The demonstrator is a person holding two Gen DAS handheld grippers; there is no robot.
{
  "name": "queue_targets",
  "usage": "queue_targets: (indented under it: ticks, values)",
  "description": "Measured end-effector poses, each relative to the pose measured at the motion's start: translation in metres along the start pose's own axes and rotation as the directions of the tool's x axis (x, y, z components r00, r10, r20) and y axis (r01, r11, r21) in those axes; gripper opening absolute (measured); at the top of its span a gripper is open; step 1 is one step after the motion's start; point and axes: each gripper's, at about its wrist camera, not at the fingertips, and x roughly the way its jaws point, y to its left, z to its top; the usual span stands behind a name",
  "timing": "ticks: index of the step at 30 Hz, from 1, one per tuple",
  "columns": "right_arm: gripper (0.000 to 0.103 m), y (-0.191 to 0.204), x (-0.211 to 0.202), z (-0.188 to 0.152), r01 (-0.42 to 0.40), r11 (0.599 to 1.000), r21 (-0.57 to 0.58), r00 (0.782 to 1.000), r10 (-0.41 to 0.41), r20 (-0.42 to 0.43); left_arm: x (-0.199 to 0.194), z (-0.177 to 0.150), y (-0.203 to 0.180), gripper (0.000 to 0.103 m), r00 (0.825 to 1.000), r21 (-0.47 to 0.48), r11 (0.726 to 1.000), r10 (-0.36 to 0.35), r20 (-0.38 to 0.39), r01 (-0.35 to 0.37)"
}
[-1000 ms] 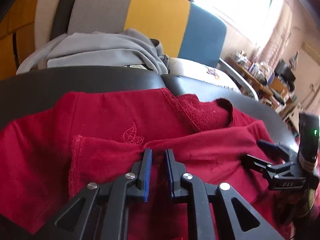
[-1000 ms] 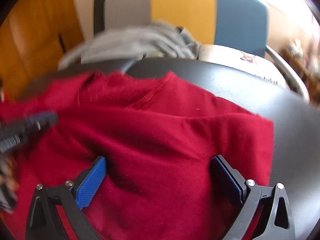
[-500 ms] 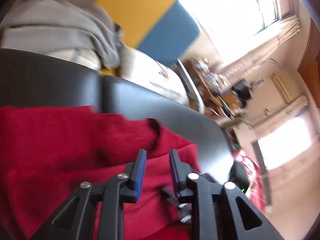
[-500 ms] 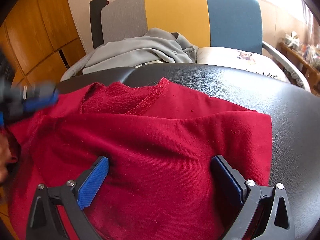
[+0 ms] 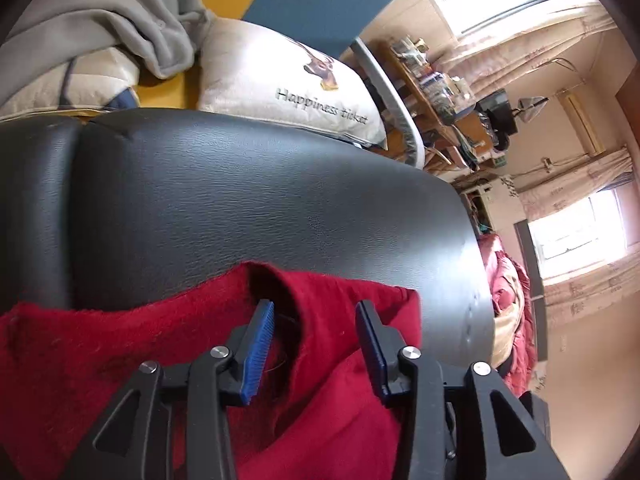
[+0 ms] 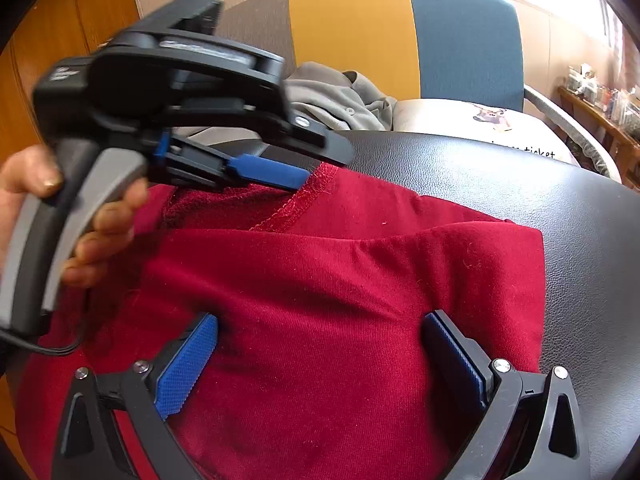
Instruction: Fold clothes
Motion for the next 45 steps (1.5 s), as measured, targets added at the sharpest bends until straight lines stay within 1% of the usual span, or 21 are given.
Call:
queue_targets:
  ticks: [1,3,4,7,9,13,16,20,22,25,28,30,31,33,35,36,39,40,43,44,45]
  values:
    - [0.103,0.0,-0.001,0.001,0.001,1.0,-0.001,1.0,-0.001,0.0,0.004,0.002,-0.005,0.035,1.0,0.026,1.0,-0.003,-0.001,0.003]
    - [0.103,0.001,-0.003,0.002,0.002,1.0,-0.001,1.0,-0.002,0.001,0.009,0.005,-0.013,0.002,1.0,0.072,0.997,0.017,0.024,-0.018]
    - [0.103,0.001,-0.004,0.002,0.003,1.0,-0.002,1.0,-0.003,0.002,0.01,0.006,-0.015,0.001,0.998,0.089,0.995,0.038,0.05,-0.043]
    - [0.103,0.0,-0.007,0.004,-0.004,1.0,0.009,1.0,0.004,0.008,0.016,0.005,0.004,0.002,0.99,0.027,0.997,0.068,0.122,-0.072]
    - [0.103,-0.001,-0.011,0.007,-0.007,1.0,0.014,1.0,0.007,0.011,0.02,-0.001,0.014,0.004,0.986,0.022,0.999,0.044,0.162,-0.048]
    - [0.103,0.001,-0.011,0.008,-0.004,1.0,0.012,1.0,0.004,0.011,0.017,-0.003,0.008,0.004,0.985,0.049,0.995,0.074,0.156,-0.083]
    - [0.103,0.001,-0.011,0.008,-0.003,1.0,0.011,1.0,0.003,0.011,-0.007,-0.006,-0.002,0.017,0.984,0.047,0.998,0.035,0.174,-0.043]
    - [0.103,-0.001,-0.01,0.009,-0.017,1.0,0.02,1.0,0.016,0.012,-0.077,-0.036,0.005,0.023,0.934,0.02,0.997,0.063,0.351,-0.075]
    - [0.103,-0.003,-0.012,0.009,-0.032,0.999,0.033,0.999,0.032,0.013,-0.103,-0.06,0.017,0.024,0.92,-0.02,0.995,0.099,0.379,-0.098]
    - [0.103,-0.009,-0.015,0.011,-0.075,0.995,0.064,0.997,0.074,0.013,-0.129,-0.104,0.041,0.024,0.894,-0.068,0.981,0.193,0.405,-0.181]
    - [0.103,-0.015,-0.024,0.022,-0.184,0.975,0.127,0.983,0.186,-0.002,-0.146,-0.134,0.064,0.024,0.866,-0.131,0.968,0.252,0.432,-0.216]
    - [0.103,-0.01,-0.033,0.043,-0.321,0.935,0.15,0.947,0.319,0.04,-0.146,-0.14,0.078,0.025,0.863,-0.165,0.965,0.256,0.435,-0.204]
    - [0.103,-0.003,-0.031,0.06,-0.44,0.883,0.166,0.897,0.439,0.041,-0.144,-0.143,0.081,0.025,0.862,-0.171,0.967,0.245,0.444,-0.186]
    - [0.103,0.01,-0.017,0.083,-0.591,0.776,0.222,0.8,0.6,0.032,-0.143,-0.148,0.088,0.025,0.859,-0.182,0.973,0.213,0.466,-0.142]
    - [0.103,0.023,0.005,0.107,-0.646,0.719,0.257,0.747,0.664,0.019,-0.142,-0.149,0.095,0.024,0.862,-0.191,0.976,0.181,0.474,-0.1]
    - [0.103,0.032,0.022,0.119,-0.675,0.682,0.281,0.71,0.704,-0.001,-0.142,-0.153,0.099,0.021,0.859,-0.198,0.976,0.175,0.481,-0.088]
    - [0.103,0.055,0.071,0.142,-0.68,0.648,0.343,0.668,0.74,-0.076,-0.143,-0.158,0.098,0.021,0.855,-0.2,0.976,0.172,0.488,-0.083]
    - [0.103,0.061,0.087,0.145,-0.667,0.646,0.37,0.66,0.743,-0.107,-0.143,-0.158,0.098,0.021,0.854,-0.198,0.976,0.175,0.49,-0.086]
    - [0.103,0.082,0.121,0.147,-0.655,0.627,0.422,0.611,0.768,-0.194,-0.142,-0.159,0.096,0.021,0.85,-0.196,0.977,0.174,0.497,-0.086]
    - [0.103,0.089,0.129,0.147,-0.652,0.623,0.432,0.596,0.773,-0.215,-0.141,-0.158,0.095,0.021,0.849,-0.196,0.977,0.175,0.499,-0.086]
    - [0.103,0.096,0.135,0.149,-0.672,0.594,0.442,0.574,0.795,-0.195,-0.14,-0.157,0.095,0.021,0.848,-0.196,0.977,0.176,0.5,-0.087]
